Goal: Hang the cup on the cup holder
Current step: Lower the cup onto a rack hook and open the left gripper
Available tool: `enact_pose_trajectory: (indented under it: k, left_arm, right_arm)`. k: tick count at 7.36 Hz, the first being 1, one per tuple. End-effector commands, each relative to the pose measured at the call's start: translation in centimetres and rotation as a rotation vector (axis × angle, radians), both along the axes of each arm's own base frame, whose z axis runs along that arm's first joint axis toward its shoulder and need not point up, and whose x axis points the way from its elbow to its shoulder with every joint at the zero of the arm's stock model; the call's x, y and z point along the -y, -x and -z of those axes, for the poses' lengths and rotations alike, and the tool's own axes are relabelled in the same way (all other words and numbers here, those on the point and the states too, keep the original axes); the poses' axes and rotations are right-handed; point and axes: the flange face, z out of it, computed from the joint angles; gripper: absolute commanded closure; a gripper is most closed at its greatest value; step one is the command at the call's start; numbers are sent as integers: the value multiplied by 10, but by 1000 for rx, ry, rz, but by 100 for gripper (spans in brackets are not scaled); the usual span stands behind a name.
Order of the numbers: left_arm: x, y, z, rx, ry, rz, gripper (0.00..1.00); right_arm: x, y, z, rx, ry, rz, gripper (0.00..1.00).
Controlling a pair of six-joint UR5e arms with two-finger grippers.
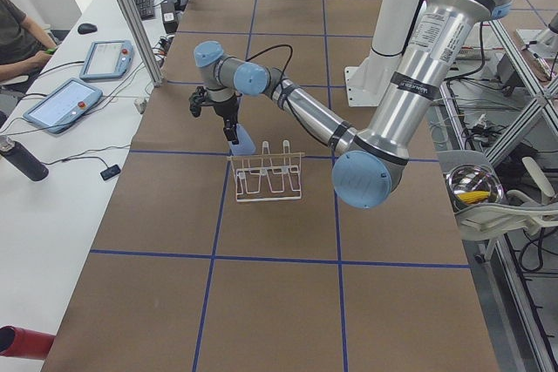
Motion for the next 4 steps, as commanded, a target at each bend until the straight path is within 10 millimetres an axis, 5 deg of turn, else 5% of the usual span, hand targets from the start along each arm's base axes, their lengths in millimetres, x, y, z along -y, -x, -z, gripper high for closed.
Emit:
enact_pose_trajectory:
  k: [1, 2, 4]
  left_arm:
    - [-4, -6, -7, 9, 4, -15, 100]
    - [-5, -7, -9, 11, 2, -21, 84]
    - [-6, -7, -12, 14, 3, -23, 31]
  right_arm:
    - [1, 1, 1, 1, -1, 1, 0]
    - [0, 2, 2, 1, -2, 2, 0]
    - [0, 3, 1, 1, -1, 4, 0]
